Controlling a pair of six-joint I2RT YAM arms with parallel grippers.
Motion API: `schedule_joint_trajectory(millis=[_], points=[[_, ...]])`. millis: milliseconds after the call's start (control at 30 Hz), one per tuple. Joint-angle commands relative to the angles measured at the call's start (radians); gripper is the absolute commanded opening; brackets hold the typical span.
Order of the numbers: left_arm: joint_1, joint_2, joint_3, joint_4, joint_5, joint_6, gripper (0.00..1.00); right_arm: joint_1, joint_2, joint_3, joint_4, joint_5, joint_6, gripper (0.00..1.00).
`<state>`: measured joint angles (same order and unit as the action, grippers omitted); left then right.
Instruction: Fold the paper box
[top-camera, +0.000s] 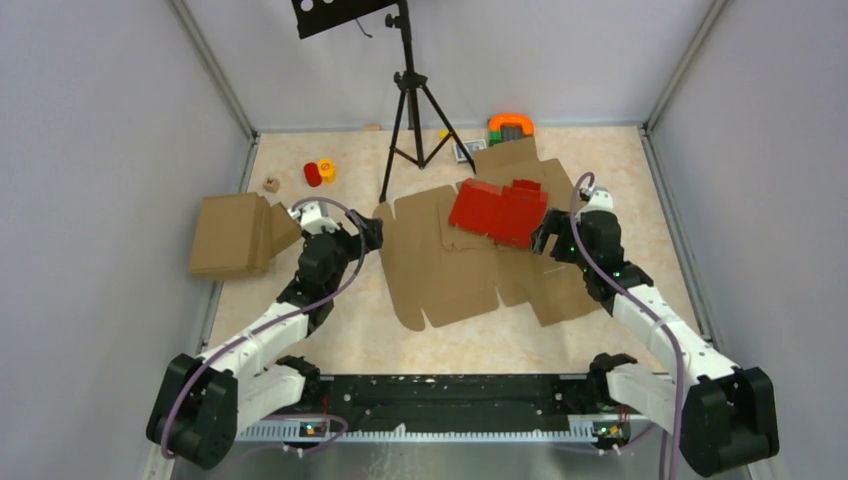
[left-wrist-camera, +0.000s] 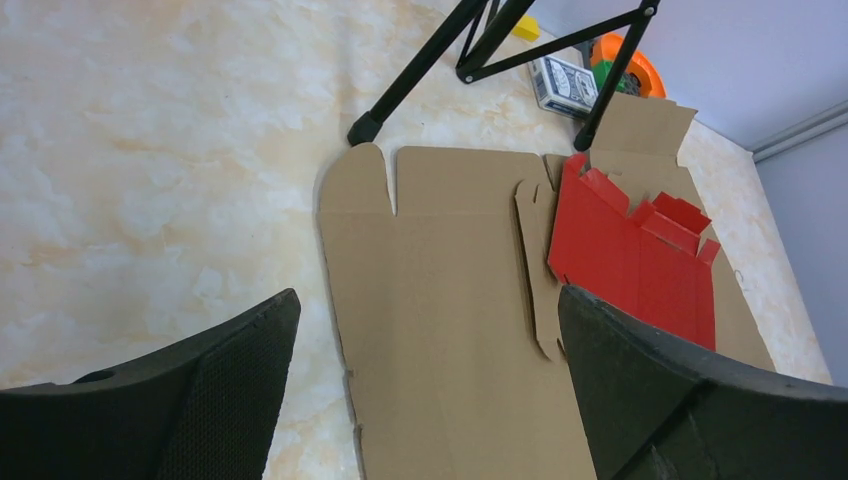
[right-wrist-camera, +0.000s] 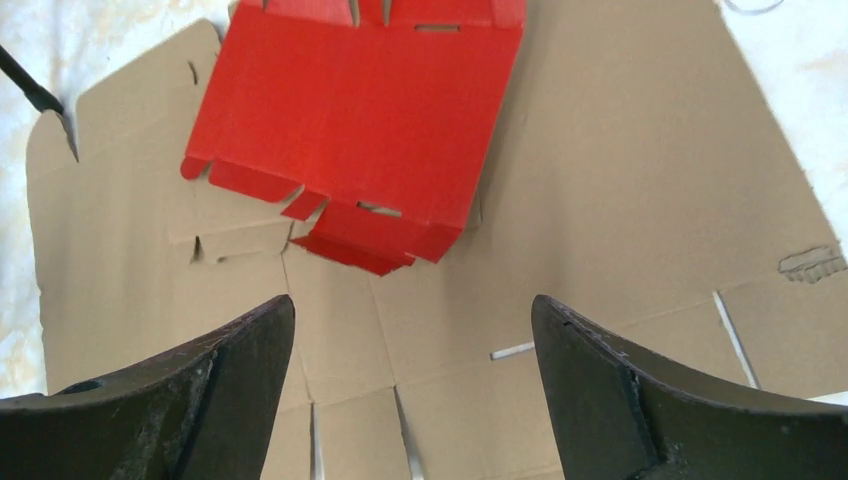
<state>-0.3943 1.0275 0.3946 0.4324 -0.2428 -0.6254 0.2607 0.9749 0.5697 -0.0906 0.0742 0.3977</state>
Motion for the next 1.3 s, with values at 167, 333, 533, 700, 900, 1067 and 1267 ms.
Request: schedule_joint_trajectory(millis=[167,333,533,700,900,1067,1267], points=[[-0.001,-0.009,0.006,0.071,0.05,0.041,0.99,-0.129,0.099,0.036,0.137,-0.138,0.08,0.88],[-0.001,0.018,0.013,0.088,0.119,0.081,0.99,-0.208,0.251,0.129,0.141,-0.277,0.104,0.86],[-0.001,0.024,0.011,0.111,0.185,0.109,0.99,-0.225,0.439,0.235,0.184,-0.326,0.12,0.78],[-0.001,0.057,0.018,0.133,0.264,0.124,0.99,-0.232,0.564,0.322,0.166,-0.312,0.147,0.71],[-0.002,0.134,0.063,0.131,0.365,0.133,0.99,-0.248,0.662,0.344,0.22,-0.315,0.176,0.67],[-0.001,0.168,0.083,0.131,0.42,0.138,0.99,-0.247,0.758,0.391,0.236,-0.375,0.178,0.61],[-0.001,0.24,0.123,0.122,0.495,0.138,0.99,-0.248,0.832,0.431,0.258,-0.464,0.197,0.47]])
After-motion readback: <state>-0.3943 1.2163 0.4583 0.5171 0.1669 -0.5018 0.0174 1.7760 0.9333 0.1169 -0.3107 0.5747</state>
